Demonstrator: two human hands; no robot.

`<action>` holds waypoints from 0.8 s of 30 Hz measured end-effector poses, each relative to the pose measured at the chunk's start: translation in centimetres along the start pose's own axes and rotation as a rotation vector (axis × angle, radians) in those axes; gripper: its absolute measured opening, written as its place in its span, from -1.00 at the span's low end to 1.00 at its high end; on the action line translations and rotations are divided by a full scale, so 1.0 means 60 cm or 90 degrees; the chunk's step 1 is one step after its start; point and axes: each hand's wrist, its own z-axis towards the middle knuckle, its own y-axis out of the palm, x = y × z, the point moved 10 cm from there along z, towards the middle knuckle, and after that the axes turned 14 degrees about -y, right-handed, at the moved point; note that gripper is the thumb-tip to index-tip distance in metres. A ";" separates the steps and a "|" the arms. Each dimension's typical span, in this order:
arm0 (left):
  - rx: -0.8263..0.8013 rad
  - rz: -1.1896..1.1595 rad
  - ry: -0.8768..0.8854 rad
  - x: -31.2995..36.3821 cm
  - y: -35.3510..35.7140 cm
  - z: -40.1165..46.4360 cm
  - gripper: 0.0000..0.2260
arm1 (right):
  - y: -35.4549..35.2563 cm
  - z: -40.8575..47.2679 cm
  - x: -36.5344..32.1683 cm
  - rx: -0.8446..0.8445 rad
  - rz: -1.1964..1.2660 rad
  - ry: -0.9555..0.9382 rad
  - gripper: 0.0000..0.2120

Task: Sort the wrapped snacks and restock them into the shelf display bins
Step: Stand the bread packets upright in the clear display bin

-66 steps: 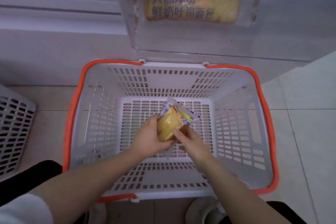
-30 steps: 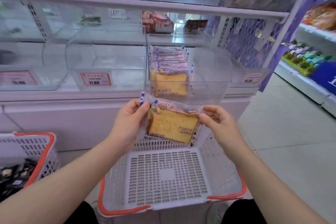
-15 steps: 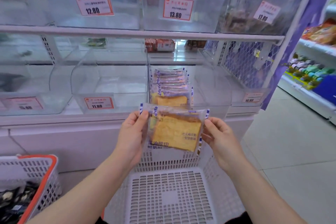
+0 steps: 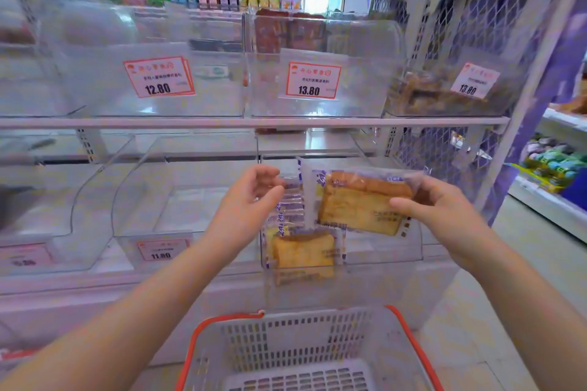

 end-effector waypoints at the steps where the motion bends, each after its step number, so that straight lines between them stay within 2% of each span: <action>1: 0.007 0.090 0.019 0.008 0.000 0.014 -0.82 | -0.002 0.008 0.005 -0.034 -0.024 0.008 -0.62; 5: -0.059 0.401 0.063 0.009 0.045 0.070 -0.85 | 0.042 0.013 0.041 -0.215 -0.133 0.065 -0.66; 9: -0.225 0.743 0.078 -0.042 0.124 0.099 -0.82 | 0.088 -0.001 0.101 -0.261 -0.172 0.150 -0.74; 12: -0.322 0.905 0.046 -0.086 0.156 0.105 -0.72 | 0.114 -0.027 0.160 -0.321 -0.215 0.268 -0.72; 14: -0.341 0.958 0.036 -0.103 0.170 0.110 -0.65 | 0.125 -0.042 0.190 -0.396 -0.281 0.337 -0.72; 17: -0.334 0.963 0.034 -0.112 0.186 0.114 -0.65 | 0.146 -0.048 0.199 -0.492 -0.333 0.371 -0.87; 19: -0.327 0.949 0.025 -0.117 0.188 0.120 -0.68 | 0.156 -0.043 0.200 -0.524 -0.352 0.356 -0.73; 20: -0.332 0.939 0.020 -0.120 0.188 0.123 -0.69 | 0.163 -0.043 0.203 -0.512 -0.312 0.364 -0.74; 22: -0.350 0.909 0.004 -0.123 0.185 0.128 -0.73 | 0.184 -0.055 0.204 -0.465 -0.145 0.431 -0.92; 24: -0.359 0.885 0.000 -0.120 0.180 0.133 -0.75 | 0.201 -0.060 0.204 -0.427 -0.036 0.461 -0.89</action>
